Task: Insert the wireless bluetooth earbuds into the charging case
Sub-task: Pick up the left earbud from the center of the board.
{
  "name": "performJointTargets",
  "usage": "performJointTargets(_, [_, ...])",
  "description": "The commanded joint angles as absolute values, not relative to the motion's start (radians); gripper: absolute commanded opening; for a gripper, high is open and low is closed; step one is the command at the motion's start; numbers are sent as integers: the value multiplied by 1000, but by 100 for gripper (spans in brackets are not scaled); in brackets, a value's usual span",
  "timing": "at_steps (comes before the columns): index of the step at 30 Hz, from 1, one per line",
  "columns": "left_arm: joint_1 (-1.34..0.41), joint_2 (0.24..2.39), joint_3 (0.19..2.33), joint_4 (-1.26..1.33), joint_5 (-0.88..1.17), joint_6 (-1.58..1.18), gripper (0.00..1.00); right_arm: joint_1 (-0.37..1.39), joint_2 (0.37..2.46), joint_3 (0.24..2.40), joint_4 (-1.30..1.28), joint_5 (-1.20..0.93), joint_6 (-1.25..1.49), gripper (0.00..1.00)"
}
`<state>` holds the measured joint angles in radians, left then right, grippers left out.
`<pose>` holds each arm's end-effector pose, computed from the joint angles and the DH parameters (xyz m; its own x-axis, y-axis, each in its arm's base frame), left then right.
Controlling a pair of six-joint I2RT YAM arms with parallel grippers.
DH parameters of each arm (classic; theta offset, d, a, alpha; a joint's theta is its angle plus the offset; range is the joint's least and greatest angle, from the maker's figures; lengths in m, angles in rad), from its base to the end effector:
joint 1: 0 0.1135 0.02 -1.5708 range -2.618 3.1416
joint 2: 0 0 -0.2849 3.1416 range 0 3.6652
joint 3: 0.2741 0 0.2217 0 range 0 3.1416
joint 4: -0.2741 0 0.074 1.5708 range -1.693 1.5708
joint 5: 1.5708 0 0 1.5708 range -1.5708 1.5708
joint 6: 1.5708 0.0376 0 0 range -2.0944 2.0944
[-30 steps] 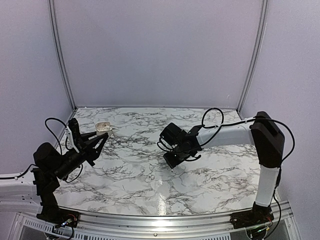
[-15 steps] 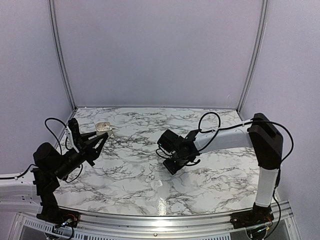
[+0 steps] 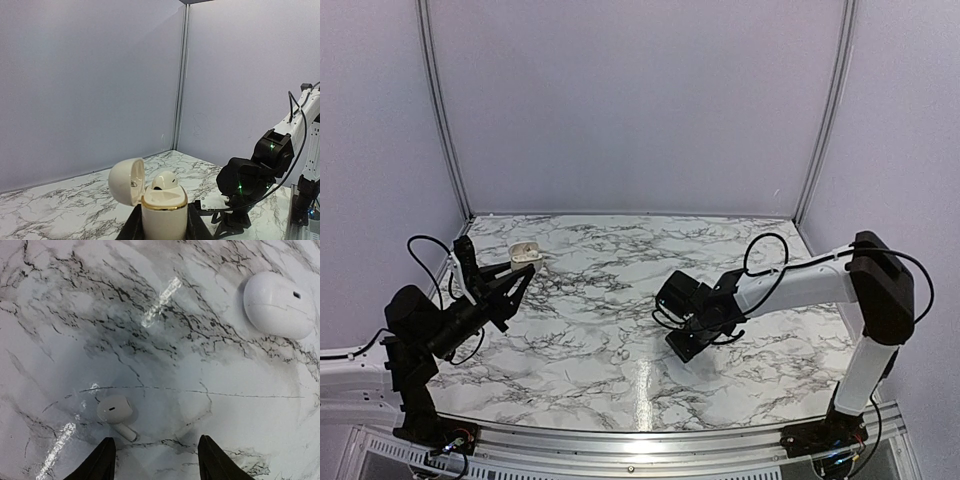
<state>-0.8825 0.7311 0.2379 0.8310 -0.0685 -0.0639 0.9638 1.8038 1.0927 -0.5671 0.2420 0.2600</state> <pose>0.0843 -0.0984 0.2925 0.1635 -0.2991 -0.9401 0.7415 0.6659 -0.0829 0.1891 0.2565 0.1911 -0.7227 -0.6031 -0.3377 -0.5921 0.7922 -0.1476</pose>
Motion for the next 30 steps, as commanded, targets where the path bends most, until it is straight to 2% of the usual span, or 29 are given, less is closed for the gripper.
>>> performJointTargets(1, [-878, 715, 242, 835, -62, -65, 0, 932, 1777, 1079, -570, 191, 246, 56])
performJointTargets(11, [-877, 704, 238, 819, -57, -69, 0, 909, 1836, 1260, -677, 12, 145, 55])
performJointTargets(25, [-878, 704, 229, 810, -57, -53, 0, 892, 1941, 1342, -726, 19, 124, 39])
performJointTargets(30, [-877, 703, 229, 808, -58, -51, 0, 892, 1957, 1353, -724, 31, 112, 37])
